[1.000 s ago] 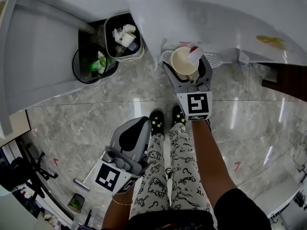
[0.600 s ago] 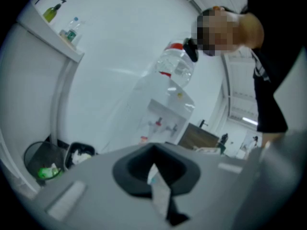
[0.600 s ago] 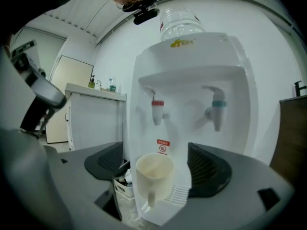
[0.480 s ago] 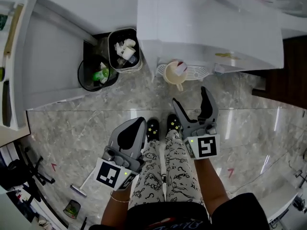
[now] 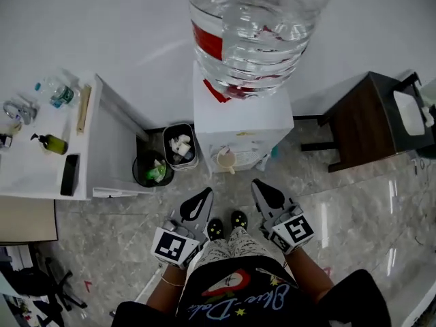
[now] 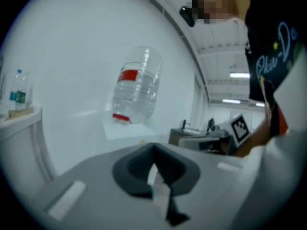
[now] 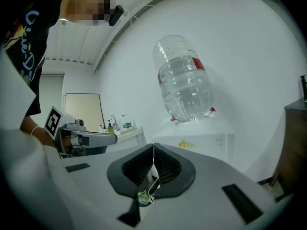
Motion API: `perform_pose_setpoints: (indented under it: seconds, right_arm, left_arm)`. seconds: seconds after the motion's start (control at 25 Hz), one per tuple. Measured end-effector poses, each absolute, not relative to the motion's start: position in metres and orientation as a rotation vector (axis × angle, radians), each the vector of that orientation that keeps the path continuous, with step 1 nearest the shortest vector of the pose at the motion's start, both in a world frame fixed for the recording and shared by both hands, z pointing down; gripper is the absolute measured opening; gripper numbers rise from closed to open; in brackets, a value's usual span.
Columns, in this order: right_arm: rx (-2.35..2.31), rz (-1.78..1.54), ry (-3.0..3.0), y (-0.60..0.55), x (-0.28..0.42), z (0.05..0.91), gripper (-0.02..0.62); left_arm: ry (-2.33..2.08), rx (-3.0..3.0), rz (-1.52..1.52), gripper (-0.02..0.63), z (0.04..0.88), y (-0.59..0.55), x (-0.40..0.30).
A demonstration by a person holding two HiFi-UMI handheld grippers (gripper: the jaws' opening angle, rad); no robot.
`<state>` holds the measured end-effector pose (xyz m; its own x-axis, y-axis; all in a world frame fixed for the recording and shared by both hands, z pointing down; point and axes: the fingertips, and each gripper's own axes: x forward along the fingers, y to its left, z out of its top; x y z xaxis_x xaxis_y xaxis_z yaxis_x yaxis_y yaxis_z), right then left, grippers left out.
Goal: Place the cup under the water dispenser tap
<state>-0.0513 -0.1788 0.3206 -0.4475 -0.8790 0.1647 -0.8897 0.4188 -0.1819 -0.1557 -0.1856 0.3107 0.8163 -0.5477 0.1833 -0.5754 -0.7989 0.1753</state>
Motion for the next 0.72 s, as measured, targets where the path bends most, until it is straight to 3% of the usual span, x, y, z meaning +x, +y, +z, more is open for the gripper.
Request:
perform_pose_setpoints:
  seconds: [0.24, 0.72]
  right_arm:
    - [1.578, 0.264, -2.658, -0.158, -0.063, 0.256, 0.012]
    - [1.738, 0.360, -2.601, -0.141, -0.034, 0.245, 0.012]
  left_arm:
    - [-0.894, 2.832, 0.105, -0.012, 0.261, -0.173, -0.138]
    - [-0.821, 2.921, 0.144, -0.012, 0.237, -0.165, -0.113]
